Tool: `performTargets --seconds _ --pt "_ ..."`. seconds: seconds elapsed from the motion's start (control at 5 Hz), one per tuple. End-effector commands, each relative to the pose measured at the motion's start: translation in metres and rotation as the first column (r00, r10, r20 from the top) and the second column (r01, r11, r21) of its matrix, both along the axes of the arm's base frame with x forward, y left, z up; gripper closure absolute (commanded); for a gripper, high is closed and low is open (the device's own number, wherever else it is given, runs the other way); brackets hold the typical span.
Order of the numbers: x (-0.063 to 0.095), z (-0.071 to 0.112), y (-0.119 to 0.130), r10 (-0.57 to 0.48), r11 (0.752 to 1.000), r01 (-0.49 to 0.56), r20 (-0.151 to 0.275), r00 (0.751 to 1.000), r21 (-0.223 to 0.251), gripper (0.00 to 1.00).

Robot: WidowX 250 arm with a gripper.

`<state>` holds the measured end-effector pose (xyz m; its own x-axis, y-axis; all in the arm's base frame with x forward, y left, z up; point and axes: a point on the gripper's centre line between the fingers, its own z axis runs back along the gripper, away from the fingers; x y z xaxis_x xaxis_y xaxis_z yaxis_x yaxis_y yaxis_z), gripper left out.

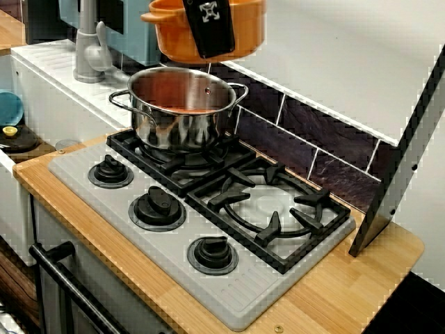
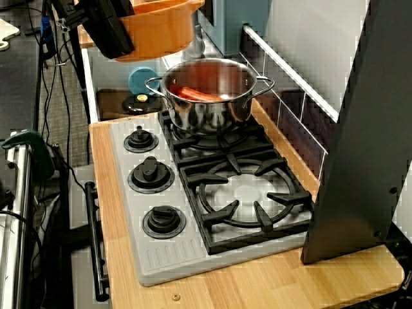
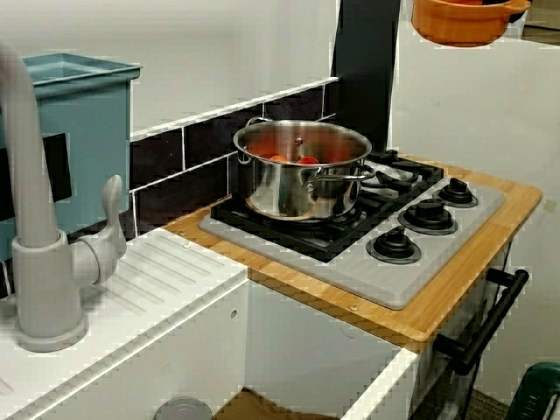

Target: Lift pot from stove

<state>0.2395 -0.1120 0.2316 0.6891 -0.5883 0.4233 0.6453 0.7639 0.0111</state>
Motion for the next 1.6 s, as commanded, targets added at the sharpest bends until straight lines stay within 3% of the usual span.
performTargets --seconds 0.0,1.4 --pt "0.0021 0.0169 0.0027 0.003 1.0 -0.002 0.058 0.998 -0.023 1.0" --pt "0.0022 0.0199 0.0055 0.007 1.0 -0.005 0.063 0.998 -0.025 1.0"
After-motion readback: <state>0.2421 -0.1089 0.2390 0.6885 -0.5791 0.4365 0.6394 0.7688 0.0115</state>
